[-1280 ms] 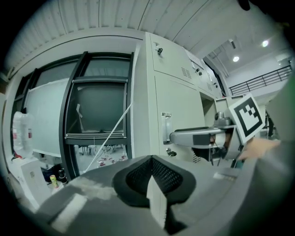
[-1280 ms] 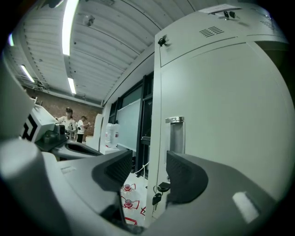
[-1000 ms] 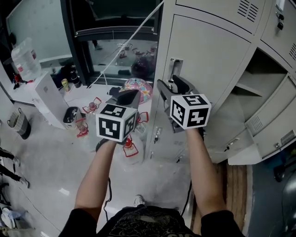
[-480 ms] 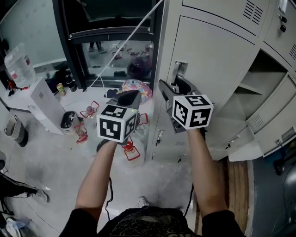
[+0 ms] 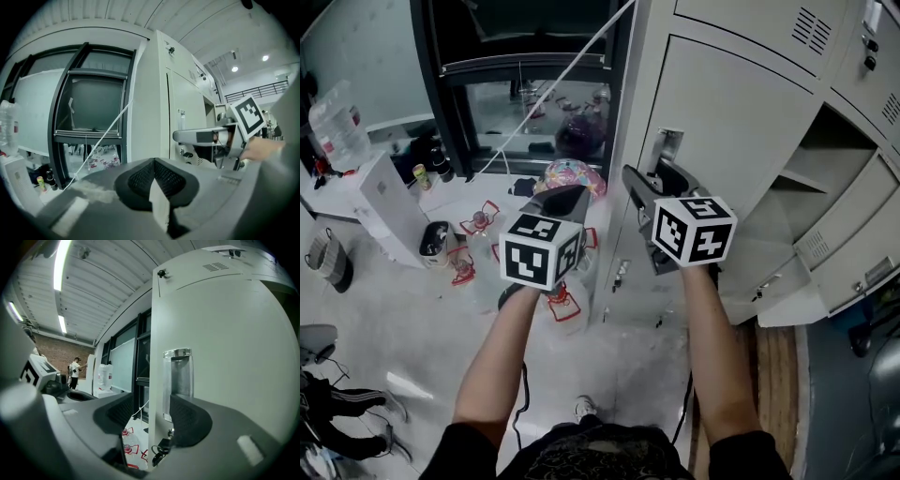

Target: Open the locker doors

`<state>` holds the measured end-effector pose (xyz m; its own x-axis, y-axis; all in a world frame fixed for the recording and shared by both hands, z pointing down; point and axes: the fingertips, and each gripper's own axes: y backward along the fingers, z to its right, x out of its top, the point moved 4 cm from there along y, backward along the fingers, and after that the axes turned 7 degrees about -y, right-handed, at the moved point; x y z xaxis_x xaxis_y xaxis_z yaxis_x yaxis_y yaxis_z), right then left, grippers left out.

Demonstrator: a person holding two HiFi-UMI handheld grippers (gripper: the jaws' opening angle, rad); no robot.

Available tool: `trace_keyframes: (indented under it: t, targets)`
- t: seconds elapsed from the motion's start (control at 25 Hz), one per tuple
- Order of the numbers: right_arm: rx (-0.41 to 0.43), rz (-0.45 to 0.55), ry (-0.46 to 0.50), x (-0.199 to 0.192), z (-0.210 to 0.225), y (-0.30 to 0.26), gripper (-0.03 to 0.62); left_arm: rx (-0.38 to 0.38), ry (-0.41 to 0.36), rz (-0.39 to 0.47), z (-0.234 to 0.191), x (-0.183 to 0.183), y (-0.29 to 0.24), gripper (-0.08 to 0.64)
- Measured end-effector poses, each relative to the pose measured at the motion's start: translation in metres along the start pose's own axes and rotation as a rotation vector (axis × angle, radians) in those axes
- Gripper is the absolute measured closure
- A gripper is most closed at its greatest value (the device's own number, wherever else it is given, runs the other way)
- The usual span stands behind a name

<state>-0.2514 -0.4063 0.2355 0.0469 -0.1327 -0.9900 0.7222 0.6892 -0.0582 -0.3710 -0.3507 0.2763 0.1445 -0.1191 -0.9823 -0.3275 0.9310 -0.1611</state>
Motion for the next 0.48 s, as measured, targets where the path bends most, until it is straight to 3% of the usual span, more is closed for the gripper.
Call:
trace_keyframes:
  t: [0.48]
  targets:
    - [0.075, -0.011, -0.002, -0.004, -0.015, 0.047, 0.383, 0.043, -0.004, 0.001, 0.047, 0.015, 0.022, 0.557]
